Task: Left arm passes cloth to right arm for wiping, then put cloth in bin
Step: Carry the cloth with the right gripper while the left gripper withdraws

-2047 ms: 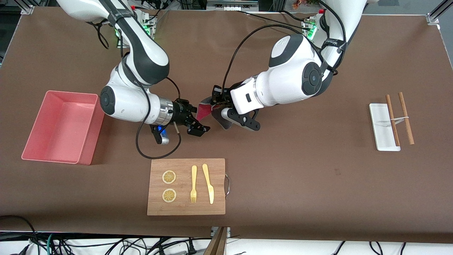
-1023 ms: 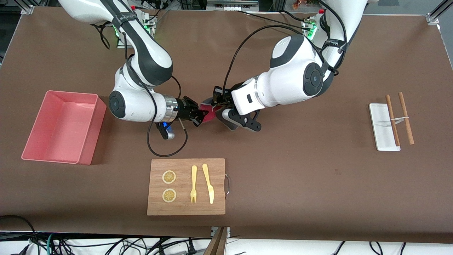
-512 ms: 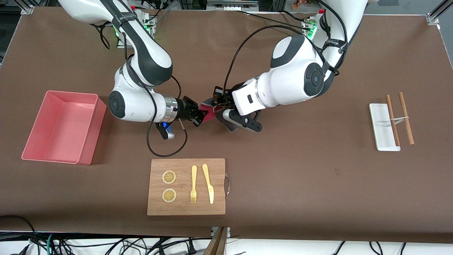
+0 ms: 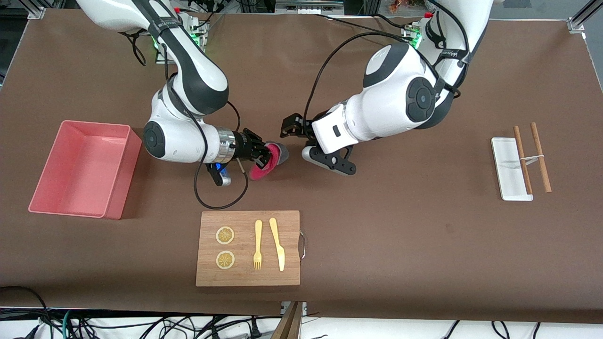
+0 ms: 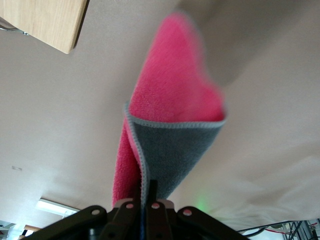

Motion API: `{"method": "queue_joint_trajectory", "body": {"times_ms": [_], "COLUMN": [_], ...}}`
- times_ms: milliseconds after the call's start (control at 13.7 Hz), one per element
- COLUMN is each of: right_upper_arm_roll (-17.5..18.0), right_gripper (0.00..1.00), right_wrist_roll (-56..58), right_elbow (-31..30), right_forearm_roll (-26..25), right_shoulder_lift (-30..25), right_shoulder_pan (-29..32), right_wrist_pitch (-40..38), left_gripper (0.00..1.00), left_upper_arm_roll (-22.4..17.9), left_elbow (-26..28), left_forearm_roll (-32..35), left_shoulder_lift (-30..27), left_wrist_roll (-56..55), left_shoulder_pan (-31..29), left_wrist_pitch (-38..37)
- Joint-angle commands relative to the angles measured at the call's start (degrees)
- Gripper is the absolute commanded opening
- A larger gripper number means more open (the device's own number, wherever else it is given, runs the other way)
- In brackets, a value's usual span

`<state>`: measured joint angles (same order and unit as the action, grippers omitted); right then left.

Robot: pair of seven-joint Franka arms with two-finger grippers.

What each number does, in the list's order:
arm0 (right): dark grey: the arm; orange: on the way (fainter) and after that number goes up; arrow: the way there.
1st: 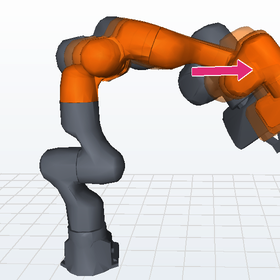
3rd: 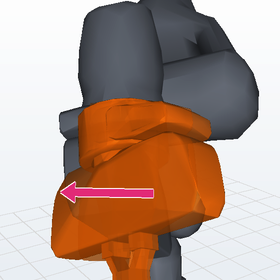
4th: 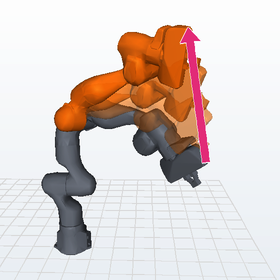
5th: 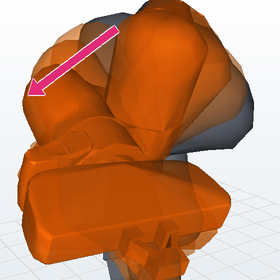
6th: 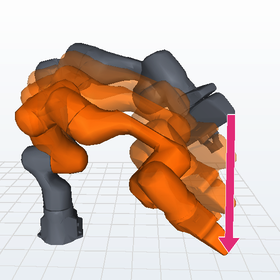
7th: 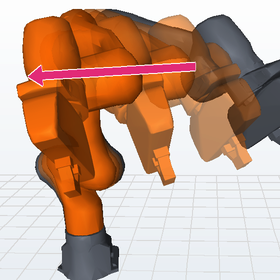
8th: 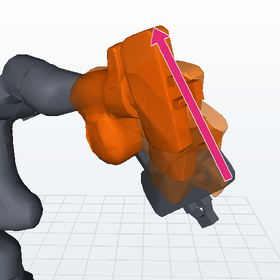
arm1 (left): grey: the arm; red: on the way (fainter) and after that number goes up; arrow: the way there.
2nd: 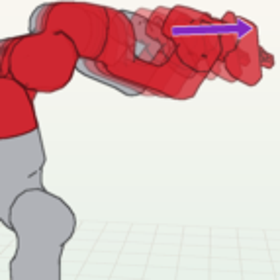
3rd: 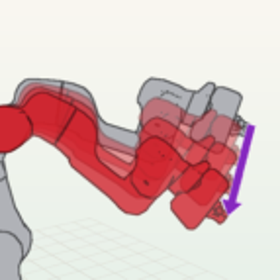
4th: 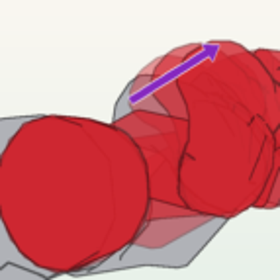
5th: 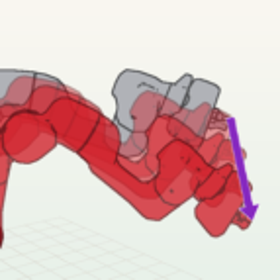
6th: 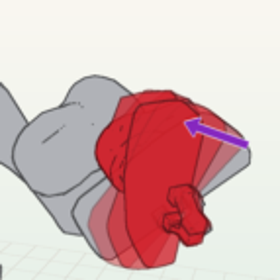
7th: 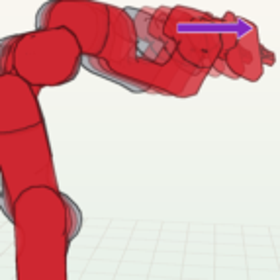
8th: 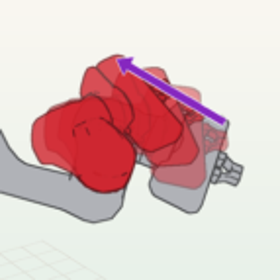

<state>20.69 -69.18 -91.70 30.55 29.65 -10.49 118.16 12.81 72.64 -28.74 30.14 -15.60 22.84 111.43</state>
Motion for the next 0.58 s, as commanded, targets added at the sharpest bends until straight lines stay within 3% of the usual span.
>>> {"method": "queue_joint_trajectory", "body": {"times_ms": [0,219,365,512], "right_upper_arm_roll": [0.23,0.32,0.32,0.32], "right_gripper": [0.0,0.0,0.0,0.0], "right_wrist_roll": [0.36,0.45,1.5,3.35], "right_elbow": [-0.15,-0.15,-0.23,-0.76], "right_forearm_roll": [-1.36,-3.2,-8.28,-11.46], "right_shoulder_lift": [1.19,2.25,3.04,4.09], "right_shoulder_pan": [-0.23,-1.2,-2.25,-2.96], "right_wrist_pitch": [-0.21,-0.21,-0.38,-0.47], "left_gripper": [1.0,1.0,1.0,1.0], "left_upper_arm_roll": [-0.42,-0.6,-0.6,-0.6], "left_elbow": [-0.22,-0.31,-0.31,-0.66], "left_forearm_roll": [6.66,18.32,28.16,32.07], "left_shoulder_lift": [-3.06,-5.61,-6.67,-7.54], "left_wrist_roll": [-1.8,-1.8,-1.89,-1.89], "left_shoulder_pan": [-2.71,-4.74,-5.52,-6.84], "left_wrist_pitch": [-7.34,-14.46,-17.98,-19.75]}}
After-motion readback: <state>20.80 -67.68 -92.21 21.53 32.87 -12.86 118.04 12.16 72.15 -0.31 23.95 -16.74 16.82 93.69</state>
